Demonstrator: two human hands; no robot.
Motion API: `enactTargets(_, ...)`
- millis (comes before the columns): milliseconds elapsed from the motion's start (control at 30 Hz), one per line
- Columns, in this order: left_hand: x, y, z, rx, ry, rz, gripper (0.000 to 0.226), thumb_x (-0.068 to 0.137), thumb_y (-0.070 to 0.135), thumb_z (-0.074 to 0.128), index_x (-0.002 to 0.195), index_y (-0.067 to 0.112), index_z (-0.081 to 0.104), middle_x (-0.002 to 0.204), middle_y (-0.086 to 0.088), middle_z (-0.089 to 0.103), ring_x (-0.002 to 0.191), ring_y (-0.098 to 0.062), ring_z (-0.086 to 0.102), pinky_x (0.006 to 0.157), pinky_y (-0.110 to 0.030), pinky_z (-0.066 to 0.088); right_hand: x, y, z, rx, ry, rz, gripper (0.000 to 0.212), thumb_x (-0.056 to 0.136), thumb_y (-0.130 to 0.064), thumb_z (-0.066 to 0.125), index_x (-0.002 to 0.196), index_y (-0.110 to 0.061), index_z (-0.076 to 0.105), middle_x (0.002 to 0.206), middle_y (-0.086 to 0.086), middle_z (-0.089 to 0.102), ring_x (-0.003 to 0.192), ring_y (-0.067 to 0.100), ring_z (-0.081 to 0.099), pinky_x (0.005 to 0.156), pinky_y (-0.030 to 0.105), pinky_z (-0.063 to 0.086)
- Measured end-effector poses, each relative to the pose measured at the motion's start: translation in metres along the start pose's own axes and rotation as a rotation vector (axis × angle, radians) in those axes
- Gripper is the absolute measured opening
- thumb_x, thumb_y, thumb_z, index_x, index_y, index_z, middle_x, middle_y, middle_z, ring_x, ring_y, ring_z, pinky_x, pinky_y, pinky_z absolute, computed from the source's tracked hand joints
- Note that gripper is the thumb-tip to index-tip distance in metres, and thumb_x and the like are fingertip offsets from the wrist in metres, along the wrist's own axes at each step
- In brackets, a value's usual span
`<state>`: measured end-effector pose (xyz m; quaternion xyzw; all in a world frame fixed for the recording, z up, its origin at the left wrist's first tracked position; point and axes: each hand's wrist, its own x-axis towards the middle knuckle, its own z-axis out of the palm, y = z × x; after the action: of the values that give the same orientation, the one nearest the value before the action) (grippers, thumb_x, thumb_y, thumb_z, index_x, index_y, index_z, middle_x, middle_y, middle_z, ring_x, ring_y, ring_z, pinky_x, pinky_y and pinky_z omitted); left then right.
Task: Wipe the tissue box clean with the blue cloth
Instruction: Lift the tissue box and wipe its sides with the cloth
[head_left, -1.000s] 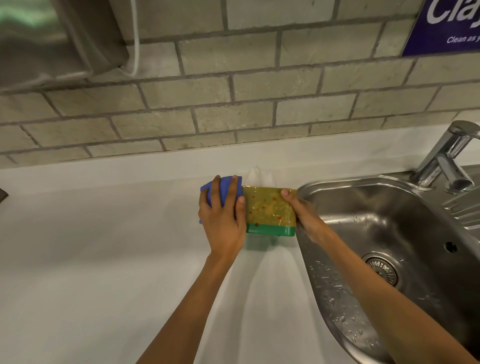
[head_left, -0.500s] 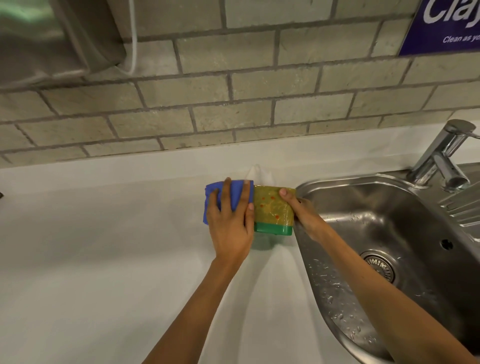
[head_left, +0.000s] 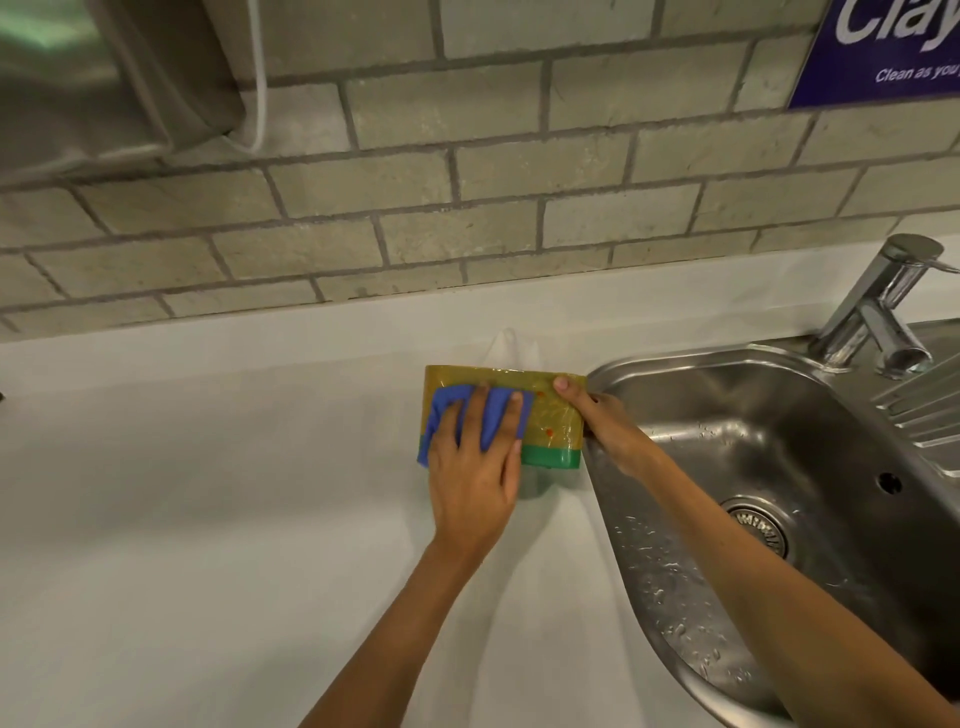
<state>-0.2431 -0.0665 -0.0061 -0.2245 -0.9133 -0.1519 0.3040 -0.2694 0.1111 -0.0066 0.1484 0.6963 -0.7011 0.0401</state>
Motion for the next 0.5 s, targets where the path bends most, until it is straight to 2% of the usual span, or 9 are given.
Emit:
enactTargets(33, -0.002, -0.008, -0.001, -0.001, 0.02, -0.028, 0.042, 0.087, 0.026, 0.045, 0.12, 0.011, 0.065, 0.122, -0.021, 0.065, 0.104, -0.044, 0.063, 0.087, -0.051, 0.053, 0.0, 0.0, -0.001, -0.002, -0.004, 0.002, 0.047, 0.063, -0.057, 0.064, 0.085, -0.015, 0.064, 0.086, 0.001, 0.071, 0.083, 0.014, 0.068, 0.081, 0.026, 0.053)
enactTargets(100, 0.006, -0.017, -0.005, -0.05, 0.039, -0.202, 0.04, 0.089, 0.025, 0.045, 0.122, 0.01, 0.063, 0.126, -0.023, 0.061, 0.107, -0.047, 0.058, 0.087, -0.051, 0.053, 0.0, 0.0, -0.002, -0.01, -0.009, 0.004, 0.041, 0.071, -0.053, 0.063, 0.087, -0.015, 0.064, 0.09, 0.001, 0.071, 0.088, 0.015, 0.067, 0.086, 0.028, 0.051)
enactTargets(167, 0.024, -0.011, -0.006, -0.11, 0.038, -0.378, 0.04, 0.093, 0.025, 0.043, 0.129, 0.013, 0.057, 0.135, -0.02, 0.054, 0.116, -0.044, 0.052, 0.093, -0.05, 0.05, 0.0, 0.0, -0.002, -0.012, -0.003, 0.009, 0.041, 0.073, -0.052, 0.062, 0.089, -0.014, 0.064, 0.093, 0.003, 0.071, 0.092, 0.018, 0.067, 0.089, 0.03, 0.05)
enactTargets(200, 0.031, -0.003, -0.005, -0.125, 0.034, -0.402, 0.041, 0.094, 0.027, 0.04, 0.132, 0.016, 0.054, 0.138, -0.017, 0.052, 0.119, -0.043, 0.049, 0.096, -0.05, 0.048, -0.001, 0.0, -0.001, -0.015, 0.002, 0.012, 0.042, 0.073, -0.053, 0.063, 0.089, -0.014, 0.065, 0.095, 0.004, 0.071, 0.094, 0.019, 0.067, 0.091, 0.03, 0.05)
enactTargets(300, 0.027, 0.014, -0.003, -0.101, 0.009, -0.22, 0.045, 0.093, 0.032, 0.035, 0.129, 0.017, 0.057, 0.133, -0.017, 0.058, 0.117, -0.044, 0.054, 0.094, -0.053, 0.048, -0.002, -0.001, 0.0, -0.03, 0.012, 0.008, 0.046, 0.069, -0.057, 0.064, 0.087, -0.015, 0.065, 0.094, 0.004, 0.071, 0.094, 0.02, 0.067, 0.091, 0.031, 0.051)
enactTargets(400, 0.001, 0.005, 0.004, -0.026, 0.019, -0.001, 0.045, 0.095, 0.033, 0.034, 0.123, 0.011, 0.062, 0.125, -0.019, 0.063, 0.11, -0.041, 0.061, 0.092, -0.053, 0.051, -0.004, -0.001, 0.001, -0.03, 0.013, 0.0, 0.061, 0.054, -0.066, 0.063, 0.088, -0.015, 0.064, 0.093, 0.004, 0.071, 0.09, 0.018, 0.067, 0.089, 0.031, 0.053)
enactTargets(500, -0.009, 0.0, 0.006, -0.04, 0.048, 0.015, 0.041, 0.089, 0.028, 0.045, 0.123, 0.012, 0.063, 0.126, -0.018, 0.063, 0.112, -0.039, 0.059, 0.094, -0.052, 0.05, -0.006, -0.001, 0.002, -0.016, 0.009, -0.017, 0.072, 0.048, -0.072, 0.059, 0.091, -0.015, 0.065, 0.091, 0.002, 0.071, 0.089, 0.016, 0.067, 0.084, 0.027, 0.053)
